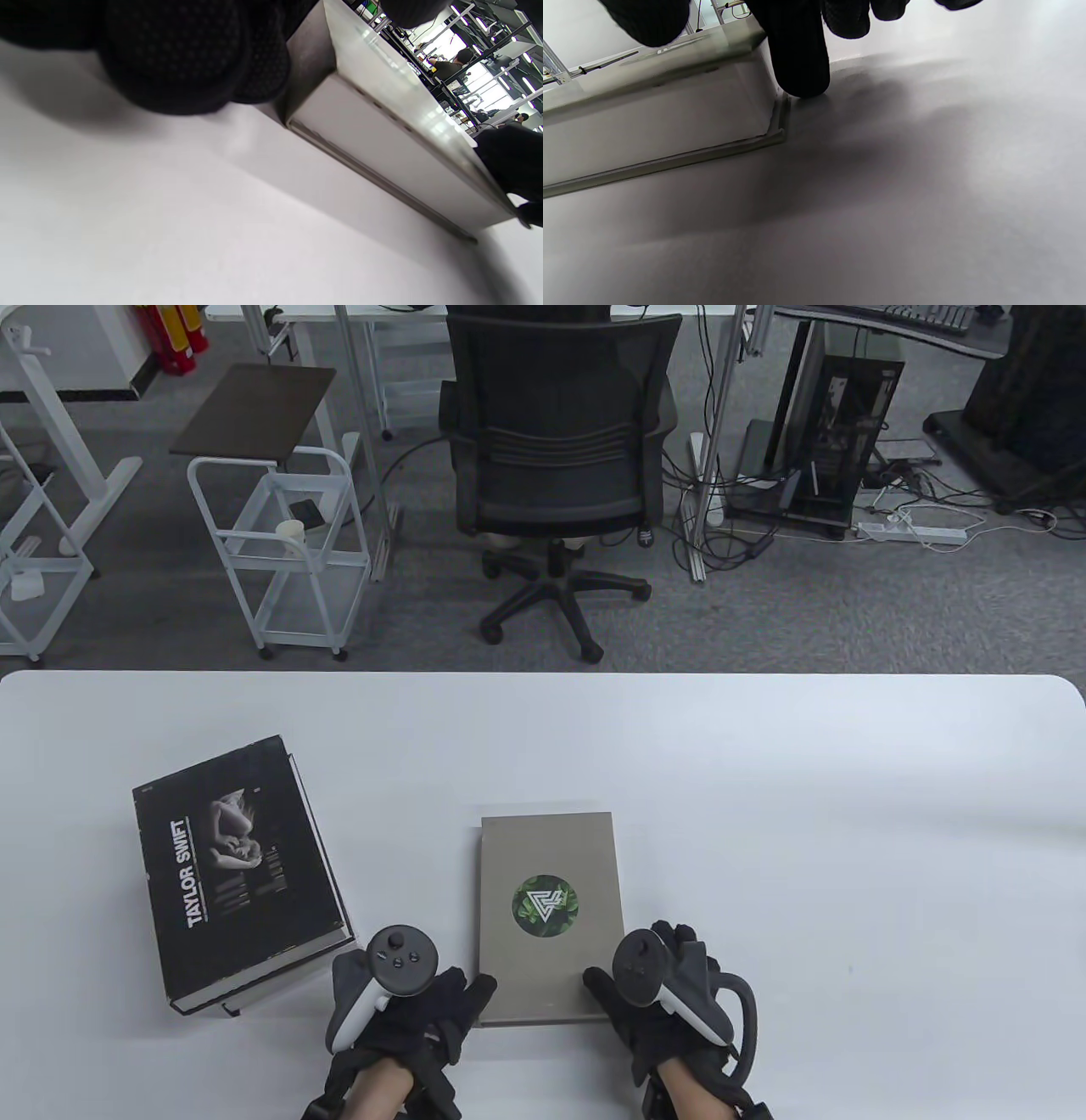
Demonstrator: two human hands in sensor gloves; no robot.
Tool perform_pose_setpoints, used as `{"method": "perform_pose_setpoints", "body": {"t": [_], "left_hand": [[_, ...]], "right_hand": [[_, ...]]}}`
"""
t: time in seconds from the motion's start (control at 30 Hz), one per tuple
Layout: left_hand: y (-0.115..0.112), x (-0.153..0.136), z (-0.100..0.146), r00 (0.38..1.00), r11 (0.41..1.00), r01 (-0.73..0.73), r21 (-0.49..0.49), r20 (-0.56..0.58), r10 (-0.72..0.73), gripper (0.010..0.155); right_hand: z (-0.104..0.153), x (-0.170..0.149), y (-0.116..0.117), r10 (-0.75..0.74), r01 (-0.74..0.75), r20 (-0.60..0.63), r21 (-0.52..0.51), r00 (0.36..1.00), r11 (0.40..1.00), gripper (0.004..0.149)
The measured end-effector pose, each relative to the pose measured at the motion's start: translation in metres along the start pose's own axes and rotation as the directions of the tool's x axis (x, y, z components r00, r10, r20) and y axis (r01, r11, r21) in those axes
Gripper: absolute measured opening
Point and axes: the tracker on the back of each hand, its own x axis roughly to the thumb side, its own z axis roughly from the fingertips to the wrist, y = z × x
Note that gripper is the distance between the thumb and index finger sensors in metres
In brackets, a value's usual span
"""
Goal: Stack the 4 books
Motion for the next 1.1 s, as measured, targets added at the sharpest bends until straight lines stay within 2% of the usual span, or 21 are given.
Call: {"method": "perform_pose_setpoints", "body": {"t": [0.47,0.77,1.1], "left_hand": [[-0.007,0.004,-0.004,1.0,1.0,0.005,0.013,0.026,-0.006,0.073],[-0.014,0.009,-0.004,1.0,0.998,0.022,-0.051,0.013,-0.021,0.078],[-0.011,0.008,-0.002,0.998,1.0,0.016,-0.018,0.053,-0.015,0.075]], "right_hand": [[0.0,-0.001,0.001,-0.068,0.067,0.015,0.051,0.998,0.996,0.072],[-0.002,-0.003,0.003,-0.125,0.124,0.021,0.068,0.992,0.99,0.073],[-0.003,-0.004,0.003,-0.151,0.149,0.032,0.071,0.988,0.986,0.075]]}}
